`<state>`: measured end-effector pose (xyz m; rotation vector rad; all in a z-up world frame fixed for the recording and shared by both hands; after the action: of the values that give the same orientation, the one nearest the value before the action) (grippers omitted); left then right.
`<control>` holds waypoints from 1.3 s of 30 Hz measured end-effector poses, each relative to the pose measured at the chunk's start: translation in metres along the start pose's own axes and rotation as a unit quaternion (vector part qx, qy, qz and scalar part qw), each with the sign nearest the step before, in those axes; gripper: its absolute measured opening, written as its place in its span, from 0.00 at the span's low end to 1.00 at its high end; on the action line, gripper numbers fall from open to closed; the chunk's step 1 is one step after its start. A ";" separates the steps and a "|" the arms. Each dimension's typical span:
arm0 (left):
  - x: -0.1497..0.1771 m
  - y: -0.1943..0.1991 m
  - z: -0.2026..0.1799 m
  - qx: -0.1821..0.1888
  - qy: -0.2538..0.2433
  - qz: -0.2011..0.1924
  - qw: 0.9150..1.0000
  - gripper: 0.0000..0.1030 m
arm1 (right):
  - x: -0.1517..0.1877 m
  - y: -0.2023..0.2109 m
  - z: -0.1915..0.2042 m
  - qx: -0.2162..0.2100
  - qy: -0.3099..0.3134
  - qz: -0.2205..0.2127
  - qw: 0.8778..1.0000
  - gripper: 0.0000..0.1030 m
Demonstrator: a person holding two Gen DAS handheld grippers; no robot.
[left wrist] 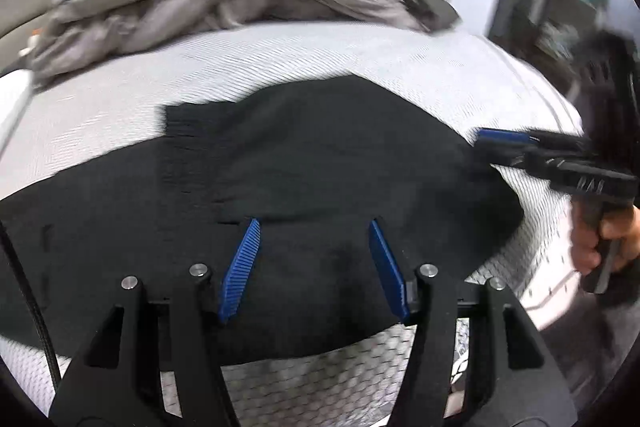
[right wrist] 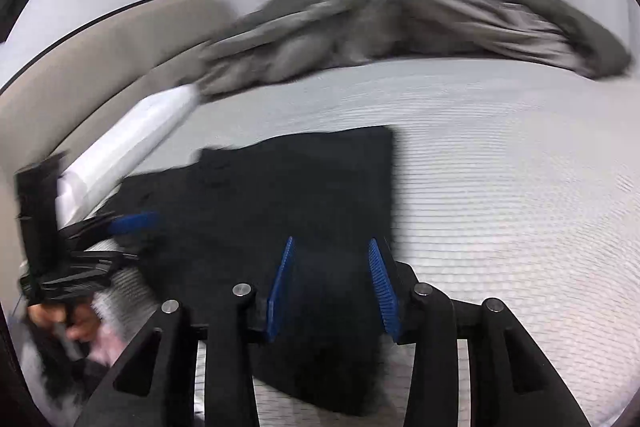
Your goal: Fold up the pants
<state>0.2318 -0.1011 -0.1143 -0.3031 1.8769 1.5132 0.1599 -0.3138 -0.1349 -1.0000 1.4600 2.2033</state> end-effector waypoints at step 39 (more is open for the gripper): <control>-0.010 0.031 0.043 -0.023 0.060 -0.025 0.998 0.49 | 0.009 0.014 -0.025 0.113 0.003 0.008 0.994 0.49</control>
<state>0.2374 -0.0541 -0.0871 -0.4686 1.9143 1.5357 0.1549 -0.3434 -0.1381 -0.9202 1.6812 1.9907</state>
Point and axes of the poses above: each gripper's, at about its wrist camera, not at the fingertips, and y roughly against the way its jaws point, z to its left, x to its underside, the point moved 7 cm from there along -y, roughly the way its jaws point, and after that the axes turned 6 degrees about z, right-handed, at the moved point
